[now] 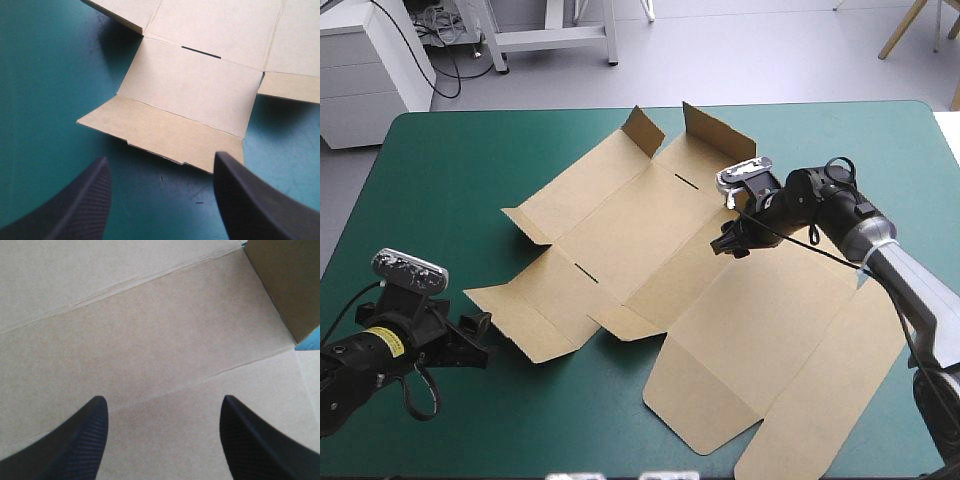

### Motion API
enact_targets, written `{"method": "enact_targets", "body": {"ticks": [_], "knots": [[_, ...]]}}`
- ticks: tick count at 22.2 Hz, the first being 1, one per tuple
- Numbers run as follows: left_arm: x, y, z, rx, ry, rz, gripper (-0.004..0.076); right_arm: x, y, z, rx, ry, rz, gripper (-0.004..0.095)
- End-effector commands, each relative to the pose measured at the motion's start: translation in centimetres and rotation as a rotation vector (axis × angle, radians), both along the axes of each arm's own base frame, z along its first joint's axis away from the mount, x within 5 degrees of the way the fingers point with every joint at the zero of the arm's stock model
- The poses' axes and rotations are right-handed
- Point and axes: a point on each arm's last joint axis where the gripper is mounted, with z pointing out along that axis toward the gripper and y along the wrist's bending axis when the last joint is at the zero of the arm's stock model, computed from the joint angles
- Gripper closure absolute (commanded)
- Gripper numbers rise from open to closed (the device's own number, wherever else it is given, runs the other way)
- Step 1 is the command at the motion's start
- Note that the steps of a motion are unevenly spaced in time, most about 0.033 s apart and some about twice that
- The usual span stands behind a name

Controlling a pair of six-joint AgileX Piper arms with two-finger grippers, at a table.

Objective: Fold the box

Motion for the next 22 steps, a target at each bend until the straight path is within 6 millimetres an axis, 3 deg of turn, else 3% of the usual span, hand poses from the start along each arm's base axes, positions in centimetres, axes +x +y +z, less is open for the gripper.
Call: {"method": "enact_targets", "body": {"ticks": [1, 6, 11, 16, 20, 22], "knots": [[0.3, -0.1, 1.4, -0.031, -0.085, 0.002, 0.0293, -0.3, 0.0, 2.5, 0.034, -0.086, -0.001, 0.0314], [0.3, -0.1, 1.4, -0.031, -0.085, 0.002, 0.0294, -0.3, 0.2, 2.4, 0.054, -0.078, -0.001, 0.0314], [0.3, -0.1, 1.4, -0.034, -0.084, 0.002, 0.0293, 0.6, 0.7, 0.3, 0.062, 0.000, 0.003, 0.0314], [0.3, -0.1, 1.4, -0.034, -0.084, 0.002, 0.0294, 0.9, 0.8, -0.1, 0.059, -0.009, 0.007, 0.0328], [0.3, -0.1, 1.4, -0.034, -0.084, 0.002, 0.0294, 1.3, 0.7, 2.0, 0.023, -0.046, 0.029, 0.0328], [0.3, -0.1, 1.4, -0.033, -0.082, 0.002, 0.0293, 1.7, 0.4, 4.9, -0.001, -0.098, 0.019, 0.0328]]}}
